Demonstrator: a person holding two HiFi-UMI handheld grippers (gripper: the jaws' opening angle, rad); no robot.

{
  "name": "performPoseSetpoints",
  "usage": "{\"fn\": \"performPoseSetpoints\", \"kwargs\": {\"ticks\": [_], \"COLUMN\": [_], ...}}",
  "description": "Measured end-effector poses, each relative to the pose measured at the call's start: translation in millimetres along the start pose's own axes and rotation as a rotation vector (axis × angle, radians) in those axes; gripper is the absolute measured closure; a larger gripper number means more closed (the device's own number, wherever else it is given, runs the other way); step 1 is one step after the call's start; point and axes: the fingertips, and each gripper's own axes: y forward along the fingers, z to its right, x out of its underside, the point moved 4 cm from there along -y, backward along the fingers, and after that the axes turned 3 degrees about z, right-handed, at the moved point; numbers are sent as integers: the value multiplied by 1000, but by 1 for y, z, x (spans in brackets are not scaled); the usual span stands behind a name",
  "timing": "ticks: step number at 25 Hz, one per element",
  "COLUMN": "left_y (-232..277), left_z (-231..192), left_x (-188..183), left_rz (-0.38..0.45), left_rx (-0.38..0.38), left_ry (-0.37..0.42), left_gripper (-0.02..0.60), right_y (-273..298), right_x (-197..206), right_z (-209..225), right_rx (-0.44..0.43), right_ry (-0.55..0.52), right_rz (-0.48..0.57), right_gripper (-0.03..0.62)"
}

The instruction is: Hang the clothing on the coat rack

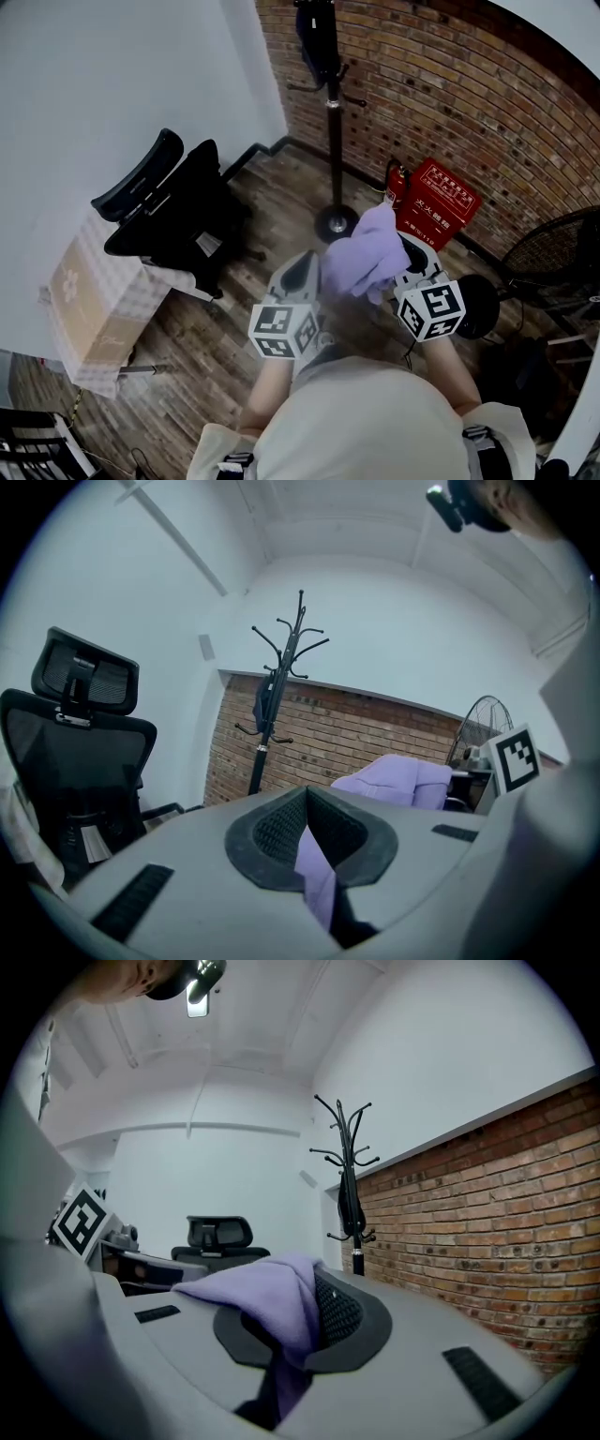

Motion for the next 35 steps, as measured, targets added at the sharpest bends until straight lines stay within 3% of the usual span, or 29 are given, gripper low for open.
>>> {"fn": "performPoseSetpoints", "kwargs": {"ticks": [16,35], "left_y": [61,120], "left_z": [-84,-118], "left_x": [-29,-38], "left_rz": [3,-26], "left_rx": [52,76], "left_ry": [12,21], "left_gripper": [577,577], "right_y": [99,160], "right_x": [-5,-29], "right_z": [1,37], "right_rx": [56,81], "right_ry": [-7,-40], "right_rz": [17,59], "right_gripper": [577,577]}}
